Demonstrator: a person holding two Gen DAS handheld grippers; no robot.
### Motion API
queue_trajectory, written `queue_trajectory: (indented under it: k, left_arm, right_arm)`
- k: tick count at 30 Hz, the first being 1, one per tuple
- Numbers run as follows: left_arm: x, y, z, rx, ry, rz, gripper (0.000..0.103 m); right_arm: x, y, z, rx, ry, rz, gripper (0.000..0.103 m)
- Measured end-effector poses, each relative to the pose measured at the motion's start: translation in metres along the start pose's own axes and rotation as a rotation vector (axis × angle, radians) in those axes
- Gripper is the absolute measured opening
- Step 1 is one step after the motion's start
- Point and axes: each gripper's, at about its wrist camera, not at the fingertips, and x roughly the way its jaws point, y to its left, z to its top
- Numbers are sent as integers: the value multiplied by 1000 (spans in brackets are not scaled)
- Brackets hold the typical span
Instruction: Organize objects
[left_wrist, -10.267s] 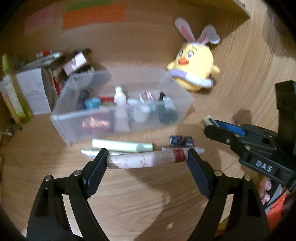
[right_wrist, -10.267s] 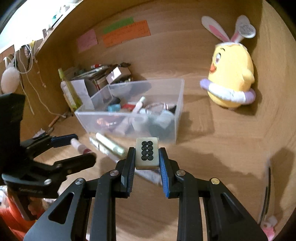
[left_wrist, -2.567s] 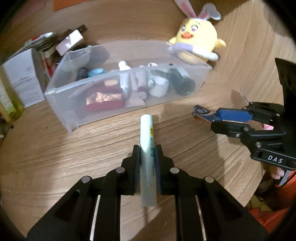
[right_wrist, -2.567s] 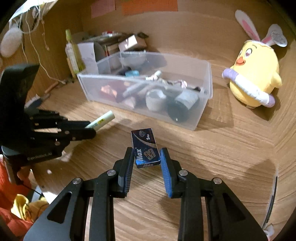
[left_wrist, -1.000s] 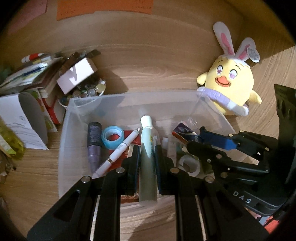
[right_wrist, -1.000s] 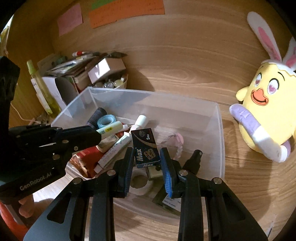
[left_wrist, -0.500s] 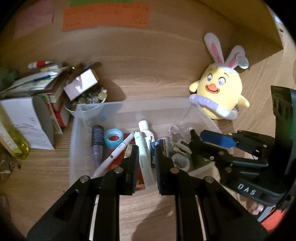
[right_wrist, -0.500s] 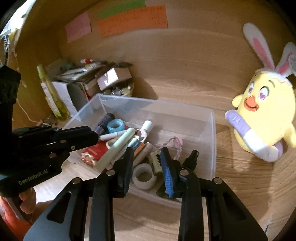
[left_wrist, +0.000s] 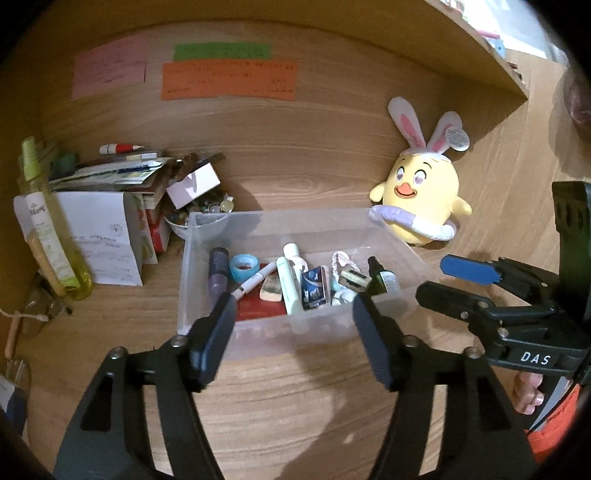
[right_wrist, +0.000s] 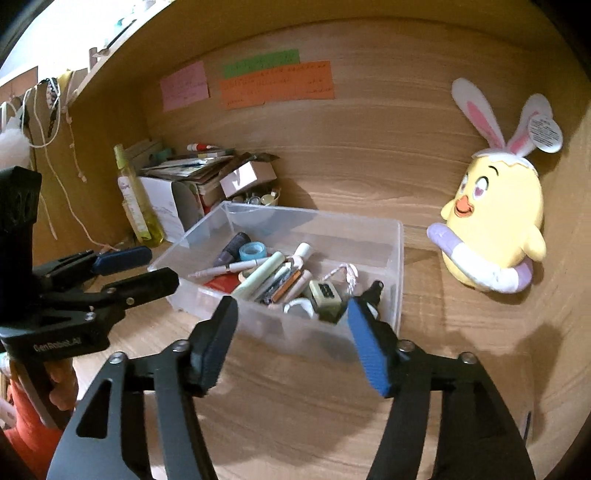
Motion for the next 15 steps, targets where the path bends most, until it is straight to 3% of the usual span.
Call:
queue_trajectory:
  k: [6, 15]
  left_arm:
    - [-7, -3, -19, -2, -20, 19, 86]
    - [1, -2, -40, -24, 15, 21, 89]
  right_arm:
    - [-5, 1, -21, 14, -6, -17, 74]
    - [-2, -1, -41, 36, 16, -10, 75]
